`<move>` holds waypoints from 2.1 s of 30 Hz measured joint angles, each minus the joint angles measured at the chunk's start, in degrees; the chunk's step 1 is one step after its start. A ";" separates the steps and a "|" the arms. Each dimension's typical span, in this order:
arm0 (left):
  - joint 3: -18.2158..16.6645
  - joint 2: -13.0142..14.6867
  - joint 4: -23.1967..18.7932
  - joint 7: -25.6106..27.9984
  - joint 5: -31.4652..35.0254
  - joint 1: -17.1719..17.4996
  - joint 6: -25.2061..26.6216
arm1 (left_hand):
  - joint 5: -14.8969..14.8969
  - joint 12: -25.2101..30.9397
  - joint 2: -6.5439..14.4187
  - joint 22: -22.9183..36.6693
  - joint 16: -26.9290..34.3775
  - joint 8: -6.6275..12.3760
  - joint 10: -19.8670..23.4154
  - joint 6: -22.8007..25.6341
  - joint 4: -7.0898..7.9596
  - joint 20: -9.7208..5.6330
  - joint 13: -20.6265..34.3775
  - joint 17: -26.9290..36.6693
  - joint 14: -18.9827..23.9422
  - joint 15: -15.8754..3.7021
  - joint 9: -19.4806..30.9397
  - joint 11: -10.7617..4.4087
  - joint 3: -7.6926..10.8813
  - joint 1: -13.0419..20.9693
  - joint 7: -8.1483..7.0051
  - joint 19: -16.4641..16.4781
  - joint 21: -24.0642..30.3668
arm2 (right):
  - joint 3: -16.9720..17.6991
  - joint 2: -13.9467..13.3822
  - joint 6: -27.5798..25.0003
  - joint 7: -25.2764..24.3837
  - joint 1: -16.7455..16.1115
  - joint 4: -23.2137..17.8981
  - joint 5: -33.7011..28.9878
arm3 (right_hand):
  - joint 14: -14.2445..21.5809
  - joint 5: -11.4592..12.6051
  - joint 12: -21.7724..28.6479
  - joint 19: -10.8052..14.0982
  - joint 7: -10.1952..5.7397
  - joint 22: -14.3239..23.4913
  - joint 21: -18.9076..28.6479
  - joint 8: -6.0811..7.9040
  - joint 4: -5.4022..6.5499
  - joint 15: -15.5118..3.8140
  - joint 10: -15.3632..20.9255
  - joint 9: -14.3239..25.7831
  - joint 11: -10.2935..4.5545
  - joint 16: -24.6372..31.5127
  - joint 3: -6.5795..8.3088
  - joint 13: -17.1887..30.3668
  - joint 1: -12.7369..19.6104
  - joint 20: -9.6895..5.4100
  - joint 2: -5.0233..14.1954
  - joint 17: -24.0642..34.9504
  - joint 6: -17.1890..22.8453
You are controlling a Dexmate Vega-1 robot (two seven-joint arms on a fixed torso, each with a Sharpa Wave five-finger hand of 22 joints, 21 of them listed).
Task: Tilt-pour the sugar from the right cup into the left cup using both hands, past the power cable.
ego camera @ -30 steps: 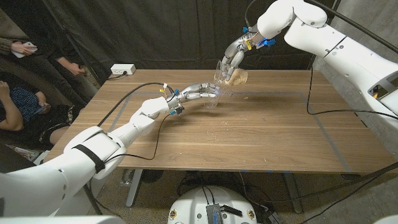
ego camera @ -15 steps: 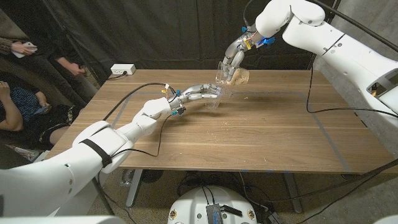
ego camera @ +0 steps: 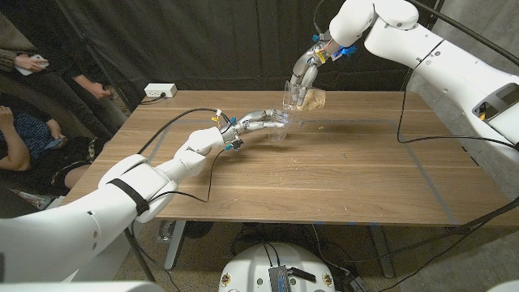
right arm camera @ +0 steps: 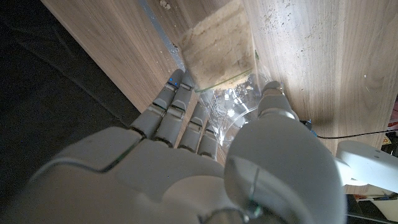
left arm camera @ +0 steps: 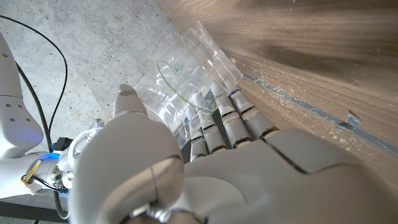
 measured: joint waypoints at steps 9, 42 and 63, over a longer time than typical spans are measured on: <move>0.43 -0.56 1.06 0.66 0.37 -0.69 0.76 | 0.00 0.33 0.00 0.00 0.00 0.00 0.00 0.00 -0.16 0.00 -0.03 0.00 0.00 0.00 0.00 0.01 -0.16 0.00 0.00 0.00 0.22 | -0.81 0.76 0.62 0.95 0.88 1.01 -0.98 | 0.14 -0.01 -0.42 0.01 0.00 0.00 0.00 -0.35 0.00 -0.14 -0.01 0.12 0.01 -0.05 0.00 0.16 0.02 0.00 -0.02 0.21 0.00; 0.52 -1.53 1.65 -2.16 -0.21 -0.99 -0.25 | 0.00 0.28 0.33 0.00 0.00 0.25 0.21 0.00 0.31 0.00 -0.03 0.27 0.00 0.00 -0.27 -0.01 -0.65 0.33 0.00 0.00 0.22 | -1.83 1.34 1.06 2.56 1.55 1.05 -4.06 | 0.12 -0.04 -0.61 -0.30 0.31 0.01 0.00 -0.60 0.01 -0.12 0.33 0.06 0.07 0.29 -0.01 0.33 0.15 0.32 -0.14 0.78 0.32; -0.01 -1.51 1.57 -3.12 -0.65 -0.71 -0.99 | 0.00 0.55 0.31 0.00 0.00 0.24 0.19 -0.01 0.56 0.00 -0.03 0.27 0.00 0.00 -0.27 0.01 -0.89 0.31 0.01 0.00 0.22 | -2.50 1.88 3.07 4.61 2.33 1.28 -5.78 | 0.54 -0.13 -0.67 -0.30 0.25 0.02 0.00 -0.79 -0.24 -0.13 0.80 0.35 -0.05 0.27 0.24 0.51 0.10 0.31 -0.09 1.31 1.00</move>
